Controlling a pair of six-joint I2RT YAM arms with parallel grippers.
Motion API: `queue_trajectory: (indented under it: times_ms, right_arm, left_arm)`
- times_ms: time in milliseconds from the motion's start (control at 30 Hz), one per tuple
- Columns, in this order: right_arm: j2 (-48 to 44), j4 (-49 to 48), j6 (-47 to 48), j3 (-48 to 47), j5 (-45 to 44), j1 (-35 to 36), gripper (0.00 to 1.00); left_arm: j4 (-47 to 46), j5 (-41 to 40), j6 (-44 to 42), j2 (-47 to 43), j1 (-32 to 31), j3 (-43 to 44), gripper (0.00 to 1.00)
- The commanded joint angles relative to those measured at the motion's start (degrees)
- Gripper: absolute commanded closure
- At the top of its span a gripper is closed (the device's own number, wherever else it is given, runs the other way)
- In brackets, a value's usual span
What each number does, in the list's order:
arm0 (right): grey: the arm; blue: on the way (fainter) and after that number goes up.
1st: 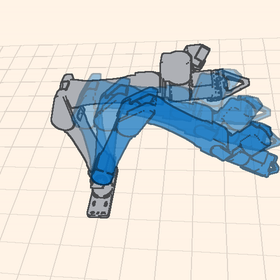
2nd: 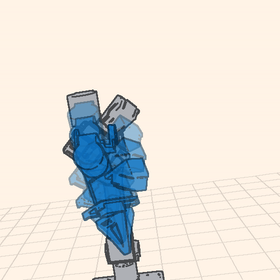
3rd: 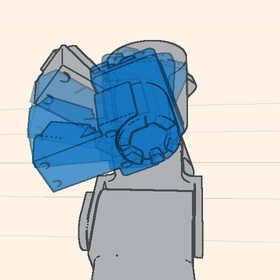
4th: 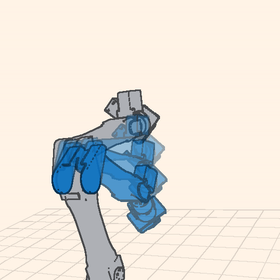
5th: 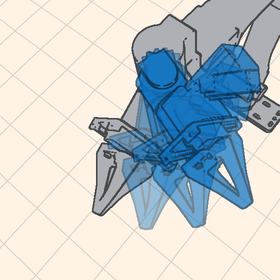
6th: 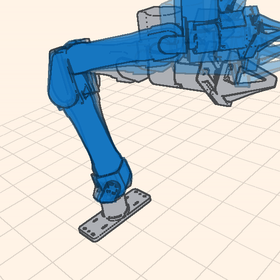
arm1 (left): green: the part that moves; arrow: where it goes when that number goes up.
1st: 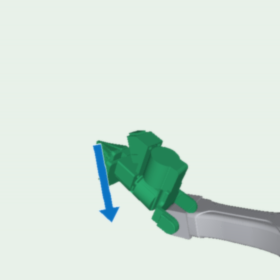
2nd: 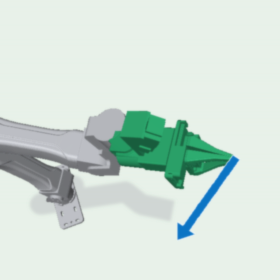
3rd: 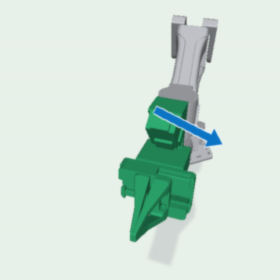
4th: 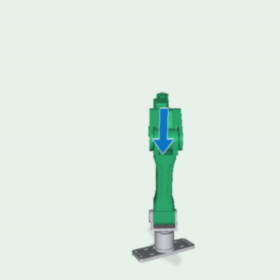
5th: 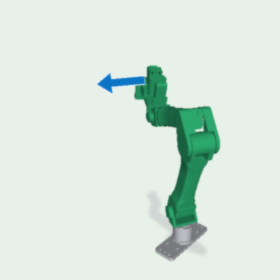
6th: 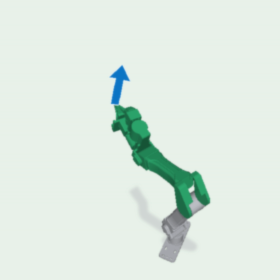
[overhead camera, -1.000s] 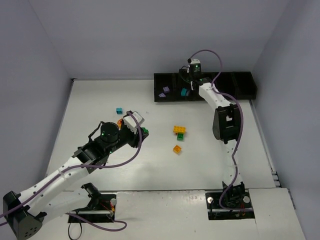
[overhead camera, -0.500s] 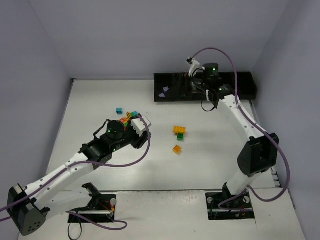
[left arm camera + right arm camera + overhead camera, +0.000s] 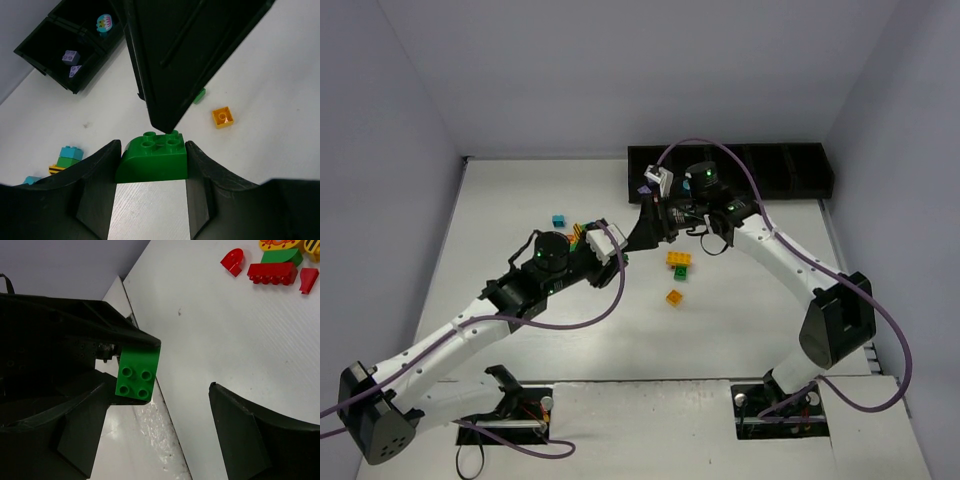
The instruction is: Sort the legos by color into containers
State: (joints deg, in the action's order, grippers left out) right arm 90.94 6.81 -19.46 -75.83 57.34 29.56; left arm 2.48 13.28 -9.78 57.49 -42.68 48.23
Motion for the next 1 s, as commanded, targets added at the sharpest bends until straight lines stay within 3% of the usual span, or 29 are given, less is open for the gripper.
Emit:
queue_trajectory:
  times_ms: [0, 467, 733, 867, 900, 967]
  right_arm:
    - [-4.7, -2.2, -0.4, 0.3, 1.4, 1.0, 0.23]
    - [-3.1, -2.2, -0.7, 1.0, -2.1, 5.7, 0.29]
    - [-2.3, -2.1, -0.8, 0.7, -3.6, 6.8, 0.63]
    - [-2.0, -1.8, -0.9, 1.1, -4.8, 6.8, 0.93]
    - [-1.9, -1.7, -0.8, 1.1, -5.6, 6.8, 0.98]
    - [-1.7, -1.4, -0.4, 1.0, -6.8, 6.6, 1.00]
  left_arm:
    - [-4.7, 1.4, -0.9, 0.8, 0.4, 3.8, 0.99]
    - [-6.3, 3.6, 0.7, 2.1, 0.4, 5.2, 0.99]
    - [-7.0, 3.2, 0.8, 2.0, 0.3, 4.5, 0.99]
    - [-7.2, 1.9, 0.6, 1.8, 0.3, 4.2, 0.99]
    - [-7.2, 1.5, 0.6, 1.7, 0.4, 4.2, 0.97]
    - [-7.2, 1.0, 0.6, 1.7, 0.4, 4.1, 0.76]
